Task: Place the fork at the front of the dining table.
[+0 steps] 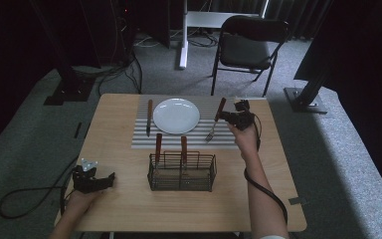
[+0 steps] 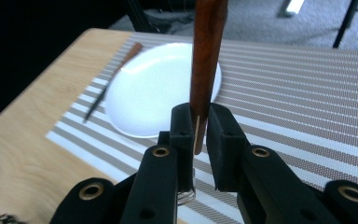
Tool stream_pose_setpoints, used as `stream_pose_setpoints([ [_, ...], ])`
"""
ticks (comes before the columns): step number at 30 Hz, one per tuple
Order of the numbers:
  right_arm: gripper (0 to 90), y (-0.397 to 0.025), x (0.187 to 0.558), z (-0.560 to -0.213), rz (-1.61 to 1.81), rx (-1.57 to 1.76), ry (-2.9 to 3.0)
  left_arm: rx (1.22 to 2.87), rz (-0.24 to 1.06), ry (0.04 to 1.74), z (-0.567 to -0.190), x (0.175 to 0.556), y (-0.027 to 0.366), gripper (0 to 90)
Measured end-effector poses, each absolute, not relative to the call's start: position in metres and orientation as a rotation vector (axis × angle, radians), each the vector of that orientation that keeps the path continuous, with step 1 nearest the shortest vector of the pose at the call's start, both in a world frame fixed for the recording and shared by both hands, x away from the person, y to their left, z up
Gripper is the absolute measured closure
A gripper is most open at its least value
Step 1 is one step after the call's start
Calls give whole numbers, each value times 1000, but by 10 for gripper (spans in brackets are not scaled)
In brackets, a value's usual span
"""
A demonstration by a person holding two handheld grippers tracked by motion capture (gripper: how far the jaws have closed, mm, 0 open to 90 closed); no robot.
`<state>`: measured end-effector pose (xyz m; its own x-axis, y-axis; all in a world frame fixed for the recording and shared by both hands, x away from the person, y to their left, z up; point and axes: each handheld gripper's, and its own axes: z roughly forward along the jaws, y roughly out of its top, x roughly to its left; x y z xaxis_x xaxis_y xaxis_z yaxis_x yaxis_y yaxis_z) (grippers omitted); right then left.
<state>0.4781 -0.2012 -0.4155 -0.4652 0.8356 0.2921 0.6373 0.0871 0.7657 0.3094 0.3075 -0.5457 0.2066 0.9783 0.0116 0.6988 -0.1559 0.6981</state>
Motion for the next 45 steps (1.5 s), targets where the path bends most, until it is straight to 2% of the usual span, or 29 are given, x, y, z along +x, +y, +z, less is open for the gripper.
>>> stream_pose_setpoints([
  [5,812,-192,502,-432,1281,1523,2173,1924,645,1552,-546,309,308,74],
  [15,809,-192,531,-442,1295,1630,2144,1923,645,1552,-546,309,307,74],
  [19,828,-189,547,-452,1221,1696,2146,1924,645,1552,-546,309,308,74],
  [21,805,-185,559,-462,1148,1752,2154,1924,645,1551,-546,309,308,74],
  [29,765,-180,559,-475,1116,1786,2182,1925,644,1551,-546,310,308,74],
  [33,595,-180,548,-478,1173,1796,2159,1925,644,1550,-546,310,308,74],
  [34,476,-179,544,-481,1149,1792,2151,1925,644,1550,-546,310,308,74],
  [35,476,-179,544,-481,1149,1792,2151,1925,644,1551,-546,310,308,74],
  [36,438,-178,542,-482,1153,1786,2148,1925,644,1551,-546,310,308,74],
  [40,195,-177,541,-490,1171,1776,2210,1925,644,1551,-546,309,308,74],
  [45,198,-162,541,-495,1023,1728,2164,1926,644,1551,-546,310,308,74],
])
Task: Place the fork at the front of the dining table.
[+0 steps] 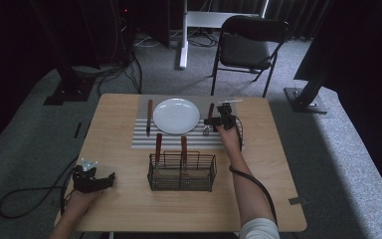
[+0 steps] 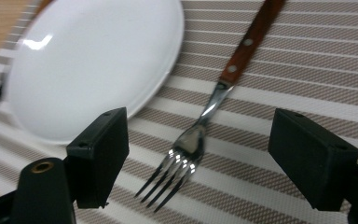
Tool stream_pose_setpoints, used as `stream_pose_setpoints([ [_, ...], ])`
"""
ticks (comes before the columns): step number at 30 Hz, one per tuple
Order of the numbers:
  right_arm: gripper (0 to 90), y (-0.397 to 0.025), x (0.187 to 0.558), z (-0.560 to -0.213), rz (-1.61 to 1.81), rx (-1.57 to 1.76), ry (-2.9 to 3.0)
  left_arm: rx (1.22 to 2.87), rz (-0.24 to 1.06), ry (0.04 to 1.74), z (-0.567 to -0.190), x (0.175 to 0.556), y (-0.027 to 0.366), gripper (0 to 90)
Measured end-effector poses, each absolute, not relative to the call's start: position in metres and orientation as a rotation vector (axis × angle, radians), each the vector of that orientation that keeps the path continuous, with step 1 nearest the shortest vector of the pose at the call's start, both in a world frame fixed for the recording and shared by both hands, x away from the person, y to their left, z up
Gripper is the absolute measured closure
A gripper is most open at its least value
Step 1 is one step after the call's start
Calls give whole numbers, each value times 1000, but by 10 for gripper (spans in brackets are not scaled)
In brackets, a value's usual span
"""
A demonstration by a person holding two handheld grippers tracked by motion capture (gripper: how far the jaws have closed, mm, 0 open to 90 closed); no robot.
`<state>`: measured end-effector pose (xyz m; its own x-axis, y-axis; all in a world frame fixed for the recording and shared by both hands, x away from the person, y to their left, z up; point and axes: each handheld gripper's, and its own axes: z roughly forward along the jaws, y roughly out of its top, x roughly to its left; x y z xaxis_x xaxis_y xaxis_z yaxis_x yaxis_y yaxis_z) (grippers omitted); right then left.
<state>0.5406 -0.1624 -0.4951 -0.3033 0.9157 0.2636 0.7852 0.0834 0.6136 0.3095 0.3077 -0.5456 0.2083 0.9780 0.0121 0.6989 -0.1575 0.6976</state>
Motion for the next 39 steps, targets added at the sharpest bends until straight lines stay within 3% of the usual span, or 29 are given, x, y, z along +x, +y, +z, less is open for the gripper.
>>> stream_pose_setpoints([
  [8,146,-152,536,-508,1026,1751,2195,1925,644,1551,-546,310,308,74],
  [10,265,-148,533,-510,997,1720,2206,1925,644,1551,-546,310,308,74],
  [11,382,-145,530,-511,974,1715,2200,1925,644,1551,-546,310,308,74],
  [15,465,-140,527,-514,940,1694,2200,1925,644,1551,-546,310,308,74],
  [20,446,-131,521,-525,867,1642,2223,1925,644,1551,-546,310,308,74],
  [23,478,-128,519,-526,838,1612,2216,1925,644,1551,-546,310,308,74],
  [27,594,-129,513,-525,791,1585,2209,1925,644,1551,-546,310,308,74],
  [35,596,-137,509,-524,847,1639,2217,1925,644,1551,-546,310,308,74],
  [39,528,-138,507,-525,893,1648,2226,1925,644,1551,-546,310,308,74],
])
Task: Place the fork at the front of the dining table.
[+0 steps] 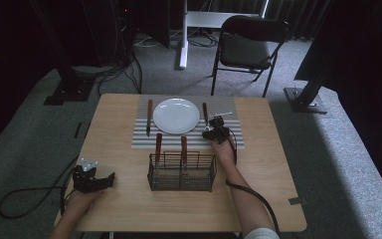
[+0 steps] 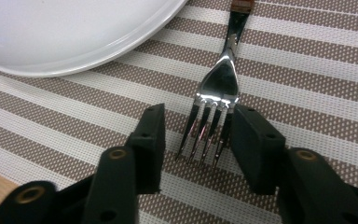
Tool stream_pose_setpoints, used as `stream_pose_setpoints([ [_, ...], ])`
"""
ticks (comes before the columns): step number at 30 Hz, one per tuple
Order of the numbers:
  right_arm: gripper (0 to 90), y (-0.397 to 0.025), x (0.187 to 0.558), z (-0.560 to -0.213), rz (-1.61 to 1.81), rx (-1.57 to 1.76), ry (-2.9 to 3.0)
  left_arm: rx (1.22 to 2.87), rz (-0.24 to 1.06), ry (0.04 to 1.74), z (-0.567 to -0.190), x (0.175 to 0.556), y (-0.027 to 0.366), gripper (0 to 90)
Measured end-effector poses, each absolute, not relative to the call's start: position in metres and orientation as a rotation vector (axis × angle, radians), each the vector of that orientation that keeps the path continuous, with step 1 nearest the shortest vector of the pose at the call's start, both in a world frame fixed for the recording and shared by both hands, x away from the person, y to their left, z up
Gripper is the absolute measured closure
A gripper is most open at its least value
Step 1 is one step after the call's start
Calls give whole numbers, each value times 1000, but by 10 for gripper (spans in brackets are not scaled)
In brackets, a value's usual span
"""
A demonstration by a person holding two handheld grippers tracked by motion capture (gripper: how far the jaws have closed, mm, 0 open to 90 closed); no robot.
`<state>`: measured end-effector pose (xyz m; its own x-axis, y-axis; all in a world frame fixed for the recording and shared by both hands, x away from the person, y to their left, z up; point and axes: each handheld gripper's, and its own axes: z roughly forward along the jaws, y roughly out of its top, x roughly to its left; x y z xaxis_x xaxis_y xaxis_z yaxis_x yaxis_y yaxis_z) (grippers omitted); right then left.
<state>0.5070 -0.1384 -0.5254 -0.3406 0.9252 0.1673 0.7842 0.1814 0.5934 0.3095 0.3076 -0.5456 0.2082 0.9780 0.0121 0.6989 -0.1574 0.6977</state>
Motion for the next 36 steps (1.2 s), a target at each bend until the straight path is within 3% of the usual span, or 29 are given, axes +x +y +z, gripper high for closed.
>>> stream_pose_setpoints([
  [4,456,-140,506,-525,929,1654,2237,1925,644,1551,-546,310,308,74],
  [8,200,-146,504,-525,973,1671,2248,1925,644,1551,-546,310,308,74],
  [10,143,-148,502,-524,966,1654,2236,1925,644,1551,-546,310,308,74],
  [36,132,-196,447,-524,1019,1592,2073,1925,644,1551,-546,310,308,74],
])
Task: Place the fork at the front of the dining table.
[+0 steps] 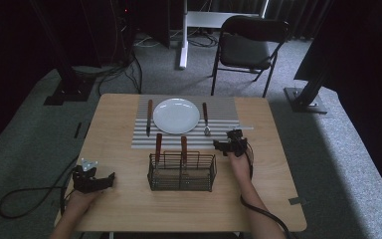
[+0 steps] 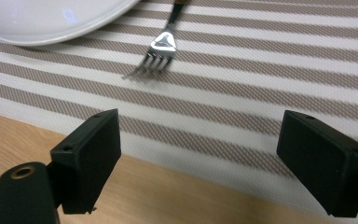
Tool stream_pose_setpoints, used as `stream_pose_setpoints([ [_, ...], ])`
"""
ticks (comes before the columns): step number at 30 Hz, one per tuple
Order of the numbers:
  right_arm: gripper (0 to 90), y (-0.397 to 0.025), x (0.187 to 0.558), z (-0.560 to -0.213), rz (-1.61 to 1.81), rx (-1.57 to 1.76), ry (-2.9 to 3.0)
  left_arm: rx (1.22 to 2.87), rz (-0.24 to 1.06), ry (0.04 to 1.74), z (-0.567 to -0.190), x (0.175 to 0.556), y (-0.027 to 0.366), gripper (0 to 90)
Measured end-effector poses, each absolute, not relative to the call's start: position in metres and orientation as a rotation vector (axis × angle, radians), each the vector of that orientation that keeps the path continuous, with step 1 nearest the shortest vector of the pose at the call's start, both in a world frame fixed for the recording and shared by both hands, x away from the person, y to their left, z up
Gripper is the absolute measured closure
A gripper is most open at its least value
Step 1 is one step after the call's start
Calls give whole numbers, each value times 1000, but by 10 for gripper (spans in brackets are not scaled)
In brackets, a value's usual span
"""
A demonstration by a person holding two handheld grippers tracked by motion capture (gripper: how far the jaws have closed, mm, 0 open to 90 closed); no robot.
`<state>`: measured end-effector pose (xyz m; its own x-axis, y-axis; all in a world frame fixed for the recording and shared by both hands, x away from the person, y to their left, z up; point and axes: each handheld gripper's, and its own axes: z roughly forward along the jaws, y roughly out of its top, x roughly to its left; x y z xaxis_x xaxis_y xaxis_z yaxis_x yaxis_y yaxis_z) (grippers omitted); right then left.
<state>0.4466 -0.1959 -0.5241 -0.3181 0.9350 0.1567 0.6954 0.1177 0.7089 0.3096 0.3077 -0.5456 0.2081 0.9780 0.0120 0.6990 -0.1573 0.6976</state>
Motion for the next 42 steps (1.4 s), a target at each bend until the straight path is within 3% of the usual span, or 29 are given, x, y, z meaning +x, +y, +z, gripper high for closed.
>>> stream_pose_setpoints([
  [42,132,-279,342,-528,1001,1631,1888,1925,642,1552,-545,310,308,74],
])
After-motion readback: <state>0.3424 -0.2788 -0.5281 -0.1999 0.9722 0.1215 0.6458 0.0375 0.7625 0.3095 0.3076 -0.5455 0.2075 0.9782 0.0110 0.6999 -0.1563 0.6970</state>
